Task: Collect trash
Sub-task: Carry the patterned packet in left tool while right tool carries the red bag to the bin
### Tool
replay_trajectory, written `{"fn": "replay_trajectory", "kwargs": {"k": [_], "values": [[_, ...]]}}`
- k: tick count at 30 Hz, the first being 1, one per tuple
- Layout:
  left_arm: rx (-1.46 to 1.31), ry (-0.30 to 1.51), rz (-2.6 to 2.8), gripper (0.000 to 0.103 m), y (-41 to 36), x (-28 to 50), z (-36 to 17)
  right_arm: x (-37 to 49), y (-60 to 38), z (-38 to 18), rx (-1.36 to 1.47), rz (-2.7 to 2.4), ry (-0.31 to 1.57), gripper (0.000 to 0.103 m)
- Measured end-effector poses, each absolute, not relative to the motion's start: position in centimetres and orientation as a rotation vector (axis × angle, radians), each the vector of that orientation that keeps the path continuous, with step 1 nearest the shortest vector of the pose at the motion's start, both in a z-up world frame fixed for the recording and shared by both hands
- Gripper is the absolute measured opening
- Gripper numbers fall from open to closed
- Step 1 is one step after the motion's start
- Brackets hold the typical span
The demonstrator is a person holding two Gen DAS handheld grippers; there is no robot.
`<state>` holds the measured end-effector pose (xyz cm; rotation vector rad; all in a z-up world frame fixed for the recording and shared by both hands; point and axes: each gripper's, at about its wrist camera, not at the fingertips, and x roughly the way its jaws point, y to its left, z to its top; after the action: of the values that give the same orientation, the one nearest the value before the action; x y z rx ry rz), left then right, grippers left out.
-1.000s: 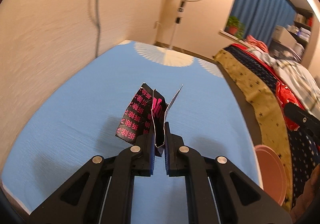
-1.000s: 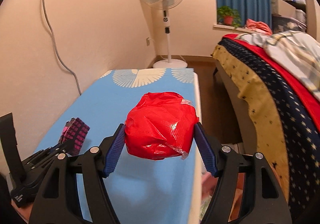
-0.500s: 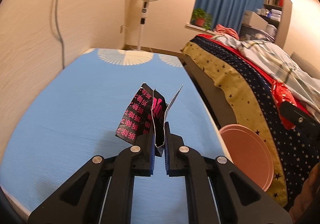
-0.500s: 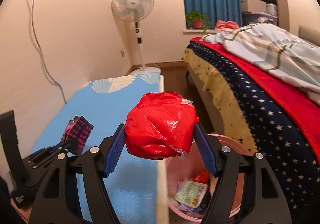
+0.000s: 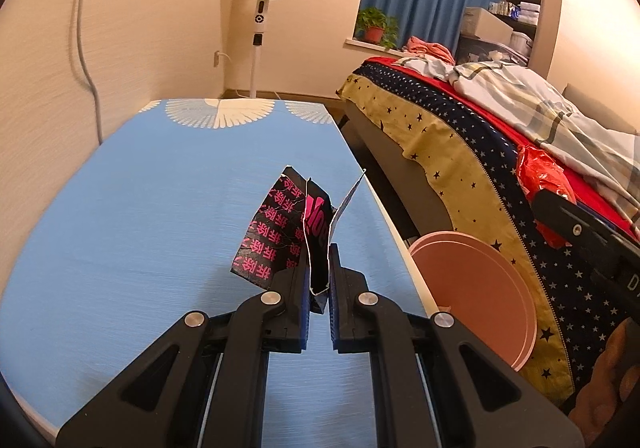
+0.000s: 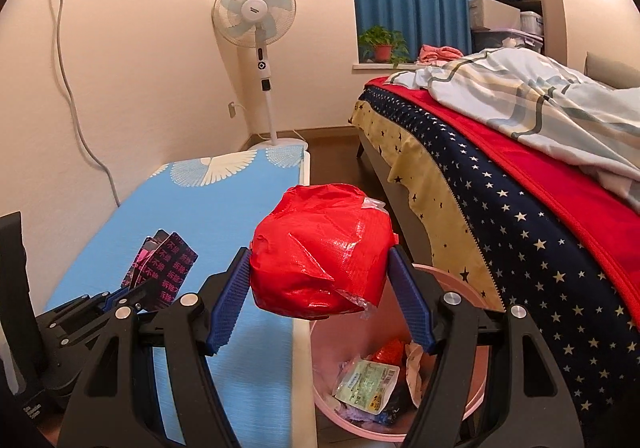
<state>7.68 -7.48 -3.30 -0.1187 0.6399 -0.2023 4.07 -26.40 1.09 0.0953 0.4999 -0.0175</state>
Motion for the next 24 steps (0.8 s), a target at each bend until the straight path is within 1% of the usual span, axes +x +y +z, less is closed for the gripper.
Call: {"fn": "replay_trajectory", "kwargs": {"k": [24], "values": [[-0.117,0.65,-0.295,0.007,-10.8,9.1,-4.4,4.5,-29.3,0.2,0.141,-0.138,0.508,0.068]]}}
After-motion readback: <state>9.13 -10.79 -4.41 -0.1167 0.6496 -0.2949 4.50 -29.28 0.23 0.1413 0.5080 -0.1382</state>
